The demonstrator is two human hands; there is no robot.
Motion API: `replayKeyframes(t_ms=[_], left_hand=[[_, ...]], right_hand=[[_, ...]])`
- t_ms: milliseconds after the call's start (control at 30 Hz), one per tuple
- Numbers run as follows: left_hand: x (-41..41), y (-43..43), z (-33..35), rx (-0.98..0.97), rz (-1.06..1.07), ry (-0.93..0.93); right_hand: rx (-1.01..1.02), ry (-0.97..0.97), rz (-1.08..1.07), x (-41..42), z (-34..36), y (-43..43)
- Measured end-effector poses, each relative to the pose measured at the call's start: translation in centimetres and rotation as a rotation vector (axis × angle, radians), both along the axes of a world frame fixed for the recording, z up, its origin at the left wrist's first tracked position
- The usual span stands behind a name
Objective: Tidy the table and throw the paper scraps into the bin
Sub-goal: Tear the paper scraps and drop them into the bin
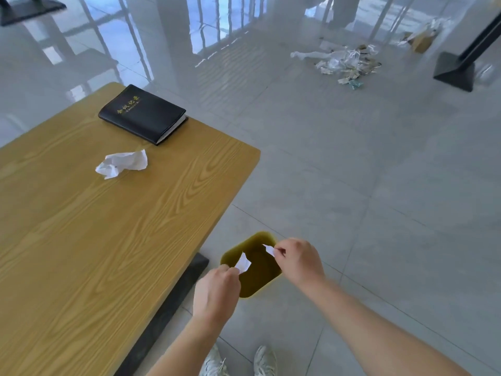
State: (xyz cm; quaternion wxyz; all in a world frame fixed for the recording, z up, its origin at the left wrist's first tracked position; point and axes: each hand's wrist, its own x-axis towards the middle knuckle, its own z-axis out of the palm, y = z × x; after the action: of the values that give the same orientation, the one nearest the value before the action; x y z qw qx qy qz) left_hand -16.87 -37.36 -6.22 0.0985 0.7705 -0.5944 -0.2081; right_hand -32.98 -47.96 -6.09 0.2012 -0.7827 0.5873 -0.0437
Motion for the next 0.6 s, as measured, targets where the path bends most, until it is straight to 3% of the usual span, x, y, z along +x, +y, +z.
replayKeyframes(t_ms=[600], left_hand=[[-1.3,-7.7,-25.3,0.288,-0.002,-0.167]], right_hand=[[0.316,-0.021,0.078,-1.3,-26.9,-8.4]])
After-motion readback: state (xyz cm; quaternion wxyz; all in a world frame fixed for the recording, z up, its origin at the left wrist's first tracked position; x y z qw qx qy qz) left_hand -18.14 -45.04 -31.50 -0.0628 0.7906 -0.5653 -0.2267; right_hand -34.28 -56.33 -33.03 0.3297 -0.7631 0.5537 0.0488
